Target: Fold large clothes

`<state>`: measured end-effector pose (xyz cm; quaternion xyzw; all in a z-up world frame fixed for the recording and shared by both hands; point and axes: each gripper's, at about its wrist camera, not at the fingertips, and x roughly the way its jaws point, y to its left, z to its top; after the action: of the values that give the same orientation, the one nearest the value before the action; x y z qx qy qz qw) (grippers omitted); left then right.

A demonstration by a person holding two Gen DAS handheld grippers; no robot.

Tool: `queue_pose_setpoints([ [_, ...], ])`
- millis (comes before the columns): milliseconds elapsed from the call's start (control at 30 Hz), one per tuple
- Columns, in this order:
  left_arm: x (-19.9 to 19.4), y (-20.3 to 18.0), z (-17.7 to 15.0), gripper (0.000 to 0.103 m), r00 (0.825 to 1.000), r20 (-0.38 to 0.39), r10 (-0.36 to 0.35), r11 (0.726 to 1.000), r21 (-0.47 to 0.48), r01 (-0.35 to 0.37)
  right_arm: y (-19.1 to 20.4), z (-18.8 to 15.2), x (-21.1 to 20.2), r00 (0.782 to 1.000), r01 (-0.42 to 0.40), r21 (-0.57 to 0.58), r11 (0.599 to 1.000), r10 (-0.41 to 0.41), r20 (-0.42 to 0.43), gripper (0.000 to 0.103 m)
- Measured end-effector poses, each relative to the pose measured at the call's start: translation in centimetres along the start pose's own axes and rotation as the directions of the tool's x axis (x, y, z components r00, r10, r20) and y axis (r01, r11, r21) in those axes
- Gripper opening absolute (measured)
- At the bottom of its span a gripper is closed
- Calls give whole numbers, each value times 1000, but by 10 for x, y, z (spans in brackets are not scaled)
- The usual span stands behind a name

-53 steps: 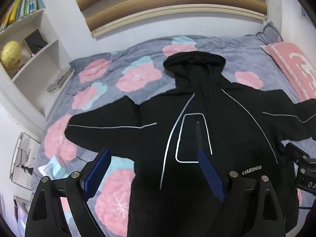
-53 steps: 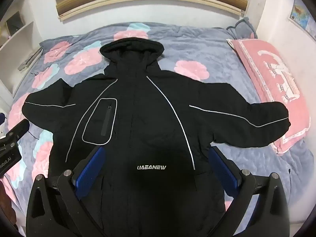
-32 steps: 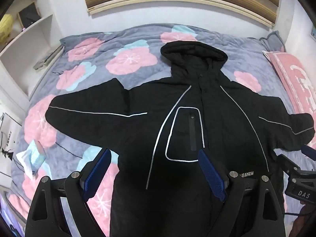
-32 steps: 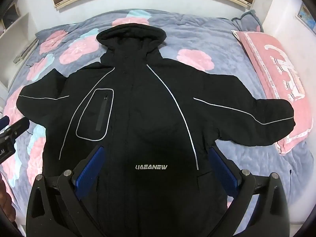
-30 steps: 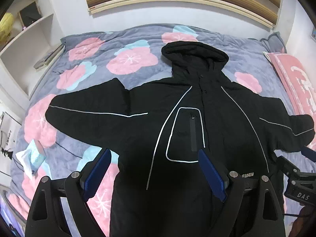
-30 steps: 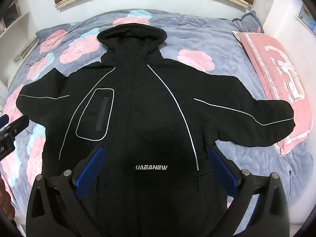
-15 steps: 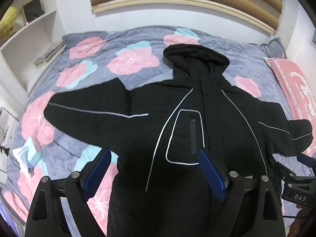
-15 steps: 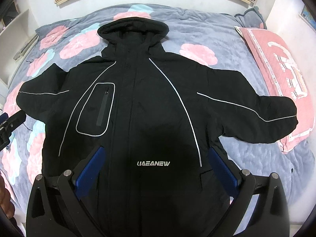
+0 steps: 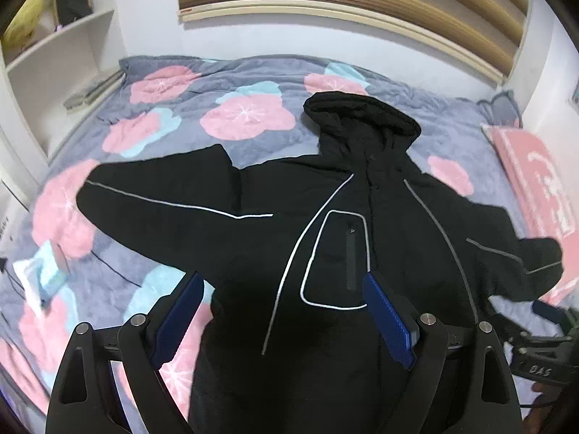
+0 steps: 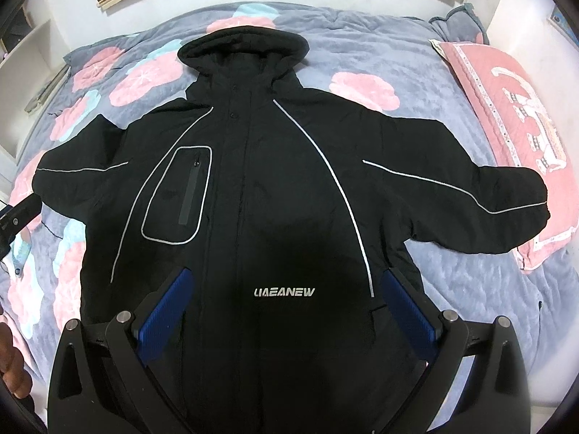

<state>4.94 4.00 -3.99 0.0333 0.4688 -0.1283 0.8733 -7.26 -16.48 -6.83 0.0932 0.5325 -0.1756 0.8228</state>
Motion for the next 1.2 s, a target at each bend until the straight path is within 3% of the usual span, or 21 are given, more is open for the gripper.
queue_pose_setpoints([
  [233, 4, 7, -4, 90, 999, -39, 33, 999, -4, -33, 4, -1, -2, 1000, 0, -17, 1000, 0, 5, 103],
  [600, 7, 19, -9, 90, 998, -66, 12, 999, -44, -15, 4, -5, -2, 1000, 0, -6, 1000, 0, 1, 103],
  [767, 6, 26, -6, 90, 997, -54, 55, 997, -43, -58, 9, -7, -4, 1000, 2, -9, 1000, -1, 8, 103],
  [900, 6, 39, -8, 90, 997, -60, 45, 995, -85, -50, 13, -8, -2, 1000, 2, -22, 1000, -2, 1, 103],
  [1200, 21, 86, -14, 90, 991, -103, 86, 977, -184, -104, 37, -6, 16, 999, -17, -77, 997, 14, -40, 103],
])
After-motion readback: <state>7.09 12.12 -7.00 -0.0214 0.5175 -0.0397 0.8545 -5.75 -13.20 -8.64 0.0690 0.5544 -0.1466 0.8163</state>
